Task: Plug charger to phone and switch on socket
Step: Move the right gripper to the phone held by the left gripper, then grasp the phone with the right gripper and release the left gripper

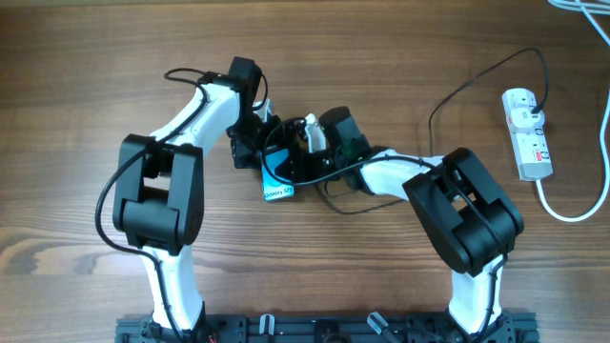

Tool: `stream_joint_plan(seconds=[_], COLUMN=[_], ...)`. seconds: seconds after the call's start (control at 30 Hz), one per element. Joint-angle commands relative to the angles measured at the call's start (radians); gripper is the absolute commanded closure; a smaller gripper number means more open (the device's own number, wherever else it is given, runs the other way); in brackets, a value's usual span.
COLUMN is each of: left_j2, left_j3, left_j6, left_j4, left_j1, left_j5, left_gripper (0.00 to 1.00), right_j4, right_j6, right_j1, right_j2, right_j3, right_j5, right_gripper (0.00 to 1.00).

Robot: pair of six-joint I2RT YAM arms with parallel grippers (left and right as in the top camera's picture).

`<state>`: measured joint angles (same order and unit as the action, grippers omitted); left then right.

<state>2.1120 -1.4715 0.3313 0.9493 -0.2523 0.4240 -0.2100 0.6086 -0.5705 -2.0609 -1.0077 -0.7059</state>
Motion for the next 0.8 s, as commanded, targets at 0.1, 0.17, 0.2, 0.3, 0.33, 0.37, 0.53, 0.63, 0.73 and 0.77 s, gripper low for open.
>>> stream_joint_plan(seconds=[0.1, 0.17, 0.2, 0.3, 0.33, 0.37, 0.53, 0.63, 0.73, 0.77], left_j2=[0.087, 0.087, 0.087, 0.087, 0.087, 0.087, 0.087, 0.087, 0.087, 0.087], left_j3=[0.048, 0.048, 0.048, 0.048, 0.048, 0.048, 0.048, 0.048, 0.048, 0.048], left_j6=[0.079, 0.109, 0.124, 0.159, 0.207, 0.228, 0.306, 0.310, 0.305, 0.306], left_j4=[-0.118, -0.135, -0.140, -0.162, -0.175, -0.184, -0.207, -0.212, -0.211, -0.210], left_j1=[-0.031, -0.031, -0.031, -0.027, -0.014, -0.005, 0.064, 0.107, 0.126, 0.126], left_j5=[-0.093, -0.103, -0.105, -0.115, -0.114, -0.115, -0.114, -0.115, -0.130, -0.130], left_gripper=[0.00, 0.00, 0.00, 0.00, 0.00, 0.00, 0.00, 0.00, 0.00, 0.00], right_j4=[-0.014, -0.014, -0.014, 0.051, 0.159, 0.218, 0.565, 0.891, 1.075, 1.094], right_j6=[-0.023, -0.033, -0.033, -0.047, -0.066, -0.092, -0.161, -0.248, -0.317, -0.318], right_j1=[-0.002, -0.002, -0.002, -0.002, -0.002, -0.002, -0.002, -0.002, 0.008, 0.015], right_j2=[-0.014, -0.014, -0.012, 0.031, 0.080, 0.111, 0.314, 0.409, 0.412, 0.411], right_j3=[-0.024, -0.024, -0.024, -0.024, -0.025, -0.025, -0.046, -0.160, -0.240, -0.240], right_j5=[-0.058, -0.066, -0.071, -0.067, 0.000, 0.034, 0.262, 0.528, 0.733, 0.790], right_gripper=[0.86, 0.89, 0.90, 0.94, 0.95, 0.95, 0.96, 0.96, 0.96, 0.96])
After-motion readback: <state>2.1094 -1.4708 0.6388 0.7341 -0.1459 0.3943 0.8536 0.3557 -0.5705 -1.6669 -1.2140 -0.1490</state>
